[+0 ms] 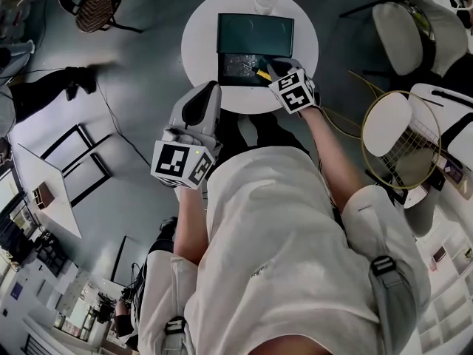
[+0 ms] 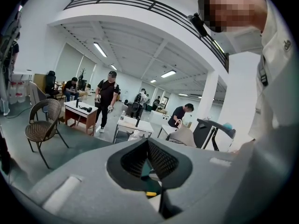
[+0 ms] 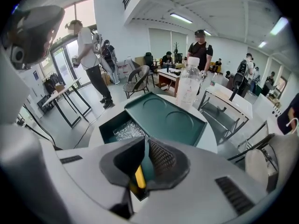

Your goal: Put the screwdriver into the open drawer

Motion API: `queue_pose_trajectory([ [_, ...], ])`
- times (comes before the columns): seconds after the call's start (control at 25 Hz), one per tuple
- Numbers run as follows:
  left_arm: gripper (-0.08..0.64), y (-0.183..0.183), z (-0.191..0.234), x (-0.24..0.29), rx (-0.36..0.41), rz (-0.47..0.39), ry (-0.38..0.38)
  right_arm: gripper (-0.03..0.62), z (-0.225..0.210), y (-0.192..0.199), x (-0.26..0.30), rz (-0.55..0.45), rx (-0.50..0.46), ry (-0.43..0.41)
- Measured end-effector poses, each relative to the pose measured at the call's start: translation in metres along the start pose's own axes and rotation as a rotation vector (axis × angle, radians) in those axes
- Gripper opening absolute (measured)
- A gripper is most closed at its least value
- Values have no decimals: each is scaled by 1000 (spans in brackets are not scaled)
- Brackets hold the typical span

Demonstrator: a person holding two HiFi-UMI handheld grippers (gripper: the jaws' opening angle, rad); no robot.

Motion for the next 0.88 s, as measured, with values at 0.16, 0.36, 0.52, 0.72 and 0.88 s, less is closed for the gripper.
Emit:
queue_pose_trajectory([
  [0.16, 11, -7, -7, 7, 18, -20, 19, 31, -4, -11, -25, -64, 22, 6],
  [0.36, 11, -18, -15, 13, 45, -48, 41, 25, -5, -28, -63, -143, 14, -8],
  [0.52, 11, -32, -21, 20, 69, -82, 53, 17, -8, -43, -98, -226, 11, 2],
  [0.72, 11, -56, -23, 26, 107, -129, 63, 14, -18, -68, -146, -330, 24, 14],
  [0.88, 11, -79, -24, 28, 149, -168, 71, 14, -30, -95, -188, -448, 22, 35],
])
Point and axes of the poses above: the fingertips, and each gripper's own axes: x forward along the fingers, z to its left, y out of its underside, the point moved 7 cm from there along -x, backward along the fingers, and after that the axes turned 5 degrees about z, right-handed, at the moved point
